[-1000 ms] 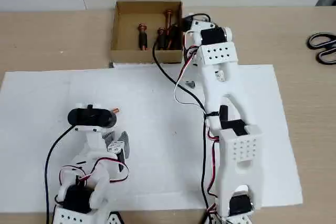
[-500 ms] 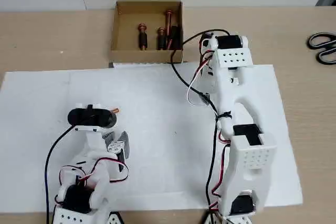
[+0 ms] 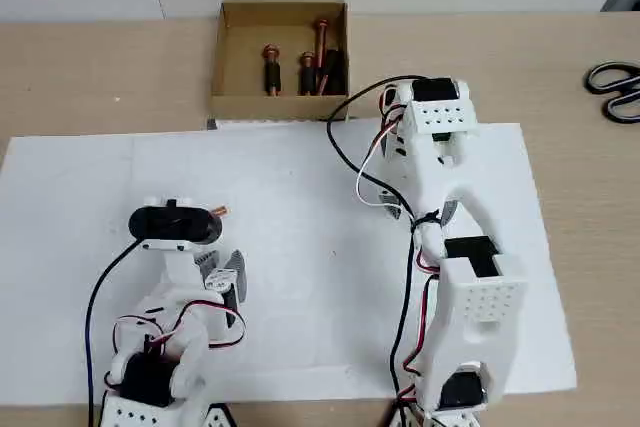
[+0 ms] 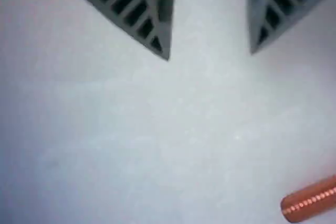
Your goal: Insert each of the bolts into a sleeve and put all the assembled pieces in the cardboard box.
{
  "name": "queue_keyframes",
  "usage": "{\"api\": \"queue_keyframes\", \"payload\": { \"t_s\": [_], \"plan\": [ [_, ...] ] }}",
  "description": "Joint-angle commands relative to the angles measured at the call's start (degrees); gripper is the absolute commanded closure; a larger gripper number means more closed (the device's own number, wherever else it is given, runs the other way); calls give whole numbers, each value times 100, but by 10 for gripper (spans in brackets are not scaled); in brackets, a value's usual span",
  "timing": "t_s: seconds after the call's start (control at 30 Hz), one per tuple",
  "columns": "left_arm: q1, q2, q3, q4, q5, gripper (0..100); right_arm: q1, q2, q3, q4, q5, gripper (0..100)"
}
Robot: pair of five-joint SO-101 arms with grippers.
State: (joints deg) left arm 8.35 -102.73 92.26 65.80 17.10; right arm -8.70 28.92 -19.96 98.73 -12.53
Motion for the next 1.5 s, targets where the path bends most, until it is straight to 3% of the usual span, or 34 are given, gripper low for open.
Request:
{"api": "queue_keyframes", "payload": {
  "t_s": [0.0,0.9,1.13,1.47],
  "plan": [
    [-9,-53,-22,-141,-18,904,40,-321,9,-48,-44,749],
    [-9,-53,-22,-141,-18,904,295,444,9,-444,-18,756],
    [-18,-53,-13,-141,-18,904,277,664,9,-444,185,910],
    [-18,-53,-13,-149,-18,904,295,646,-9,-470,193,996]
  ]
}}
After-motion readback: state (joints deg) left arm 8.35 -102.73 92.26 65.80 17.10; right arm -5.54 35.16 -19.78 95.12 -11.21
